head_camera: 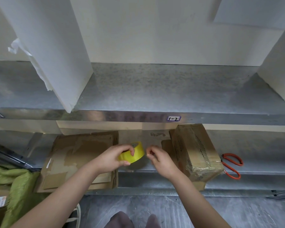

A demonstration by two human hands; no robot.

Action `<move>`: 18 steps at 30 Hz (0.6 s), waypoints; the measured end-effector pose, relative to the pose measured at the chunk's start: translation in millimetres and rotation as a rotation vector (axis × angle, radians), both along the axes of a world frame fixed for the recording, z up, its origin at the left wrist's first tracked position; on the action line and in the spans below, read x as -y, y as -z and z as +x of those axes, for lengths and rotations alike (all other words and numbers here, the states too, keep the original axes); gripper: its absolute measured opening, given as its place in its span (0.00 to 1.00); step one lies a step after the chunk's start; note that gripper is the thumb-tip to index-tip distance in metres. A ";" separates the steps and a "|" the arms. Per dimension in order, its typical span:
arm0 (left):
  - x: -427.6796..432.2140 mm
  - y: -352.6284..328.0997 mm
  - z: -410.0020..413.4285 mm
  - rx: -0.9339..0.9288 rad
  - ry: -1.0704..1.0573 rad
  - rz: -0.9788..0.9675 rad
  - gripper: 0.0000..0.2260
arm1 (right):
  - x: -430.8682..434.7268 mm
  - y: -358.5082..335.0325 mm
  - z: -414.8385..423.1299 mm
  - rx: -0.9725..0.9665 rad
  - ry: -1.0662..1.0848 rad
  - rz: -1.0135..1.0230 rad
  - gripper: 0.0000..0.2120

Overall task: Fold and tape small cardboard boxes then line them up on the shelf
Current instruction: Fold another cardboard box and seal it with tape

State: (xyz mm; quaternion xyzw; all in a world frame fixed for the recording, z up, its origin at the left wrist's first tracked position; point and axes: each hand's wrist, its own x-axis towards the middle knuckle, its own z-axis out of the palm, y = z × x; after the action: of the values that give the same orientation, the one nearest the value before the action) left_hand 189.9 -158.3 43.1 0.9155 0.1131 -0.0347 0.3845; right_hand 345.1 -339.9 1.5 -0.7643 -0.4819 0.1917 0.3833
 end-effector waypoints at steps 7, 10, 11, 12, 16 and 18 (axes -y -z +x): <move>11.5 15.7 7.6 0.055 0.016 0.169 0.14 | 7.3 -2.6 -2.3 -0.112 0.001 -0.046 0.07; 9.8 17.8 13.1 0.066 -0.003 0.200 0.14 | 9.0 1.3 -4.0 -0.178 0.026 -0.066 0.05; 9.6 17.9 15.3 0.063 -0.005 0.204 0.14 | 8.5 3.4 -5.3 -0.201 0.030 -0.075 0.04; 9.7 18.4 17.5 0.056 -0.003 0.210 0.14 | 7.5 5.9 -6.7 -0.218 0.041 -0.084 0.04; 9.7 25.6 23.1 0.013 0.006 0.205 0.21 | 1.4 17.2 -10.2 -0.268 0.239 -0.111 0.06; 9.8 30.9 23.3 -0.018 0.009 0.169 0.25 | -2.6 22.7 -10.5 -0.291 0.350 -0.113 0.06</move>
State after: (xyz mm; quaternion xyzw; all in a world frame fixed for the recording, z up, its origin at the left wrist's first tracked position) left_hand 213.2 -168.1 12.2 0.9448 0.1149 -0.0351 0.3049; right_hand 334.6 -337.3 -21.2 -0.8207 -0.2701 0.2570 0.4329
